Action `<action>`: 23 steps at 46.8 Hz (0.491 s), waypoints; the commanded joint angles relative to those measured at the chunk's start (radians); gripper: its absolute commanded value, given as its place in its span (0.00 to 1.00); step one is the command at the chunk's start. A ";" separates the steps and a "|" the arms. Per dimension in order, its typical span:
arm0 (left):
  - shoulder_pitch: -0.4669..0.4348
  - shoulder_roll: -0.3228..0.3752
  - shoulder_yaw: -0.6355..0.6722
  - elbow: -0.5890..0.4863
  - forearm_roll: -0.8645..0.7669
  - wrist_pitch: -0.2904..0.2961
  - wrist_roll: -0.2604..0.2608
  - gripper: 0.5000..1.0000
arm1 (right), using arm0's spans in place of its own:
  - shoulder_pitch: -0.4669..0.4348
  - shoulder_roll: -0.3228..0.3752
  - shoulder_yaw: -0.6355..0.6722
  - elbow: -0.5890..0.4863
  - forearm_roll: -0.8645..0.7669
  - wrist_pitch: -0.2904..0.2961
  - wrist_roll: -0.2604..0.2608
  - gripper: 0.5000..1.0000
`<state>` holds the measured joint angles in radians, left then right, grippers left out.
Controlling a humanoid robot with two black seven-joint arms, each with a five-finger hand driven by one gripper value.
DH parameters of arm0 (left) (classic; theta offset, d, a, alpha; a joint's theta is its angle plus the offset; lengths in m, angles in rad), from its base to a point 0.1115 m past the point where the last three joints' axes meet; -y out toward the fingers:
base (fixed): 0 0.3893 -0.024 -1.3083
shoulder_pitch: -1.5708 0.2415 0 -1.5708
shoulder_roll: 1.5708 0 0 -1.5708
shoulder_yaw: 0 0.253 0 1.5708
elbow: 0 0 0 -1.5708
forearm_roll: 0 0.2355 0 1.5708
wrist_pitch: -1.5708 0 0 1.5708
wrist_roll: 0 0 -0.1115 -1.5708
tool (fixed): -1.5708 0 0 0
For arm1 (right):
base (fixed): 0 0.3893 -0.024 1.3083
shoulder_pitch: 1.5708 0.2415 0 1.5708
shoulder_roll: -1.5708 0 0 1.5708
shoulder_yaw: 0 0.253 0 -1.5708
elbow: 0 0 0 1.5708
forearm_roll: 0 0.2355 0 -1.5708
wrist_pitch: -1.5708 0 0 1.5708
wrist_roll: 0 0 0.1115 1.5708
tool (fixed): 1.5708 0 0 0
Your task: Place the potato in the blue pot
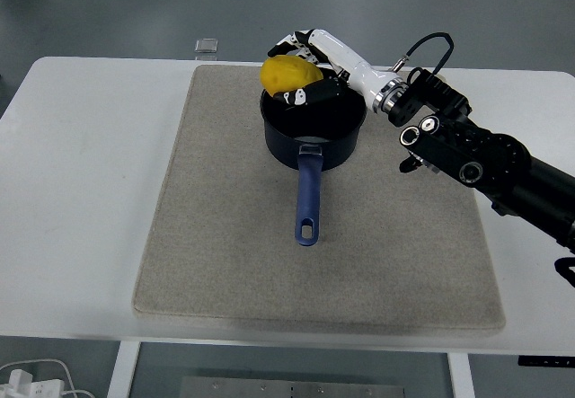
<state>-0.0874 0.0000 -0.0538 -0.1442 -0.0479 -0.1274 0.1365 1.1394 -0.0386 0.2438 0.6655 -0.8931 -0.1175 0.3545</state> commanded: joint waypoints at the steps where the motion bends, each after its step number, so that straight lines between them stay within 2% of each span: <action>1: 0.000 0.000 0.000 0.000 -0.001 0.000 0.000 1.00 | -0.006 -0.001 0.002 -0.004 0.000 -0.001 0.000 0.00; 19: 0.000 0.000 0.000 0.000 -0.001 0.002 0.000 1.00 | -0.035 -0.001 0.000 -0.026 0.000 0.001 0.000 0.00; 23: 0.000 0.000 0.000 0.000 -0.001 0.000 0.000 1.00 | -0.035 -0.001 0.002 -0.030 0.000 0.007 0.000 0.09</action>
<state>-0.0874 0.0000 -0.0538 -0.1441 -0.0488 -0.1271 0.1365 1.1045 -0.0393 0.2445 0.6367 -0.8931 -0.1147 0.3545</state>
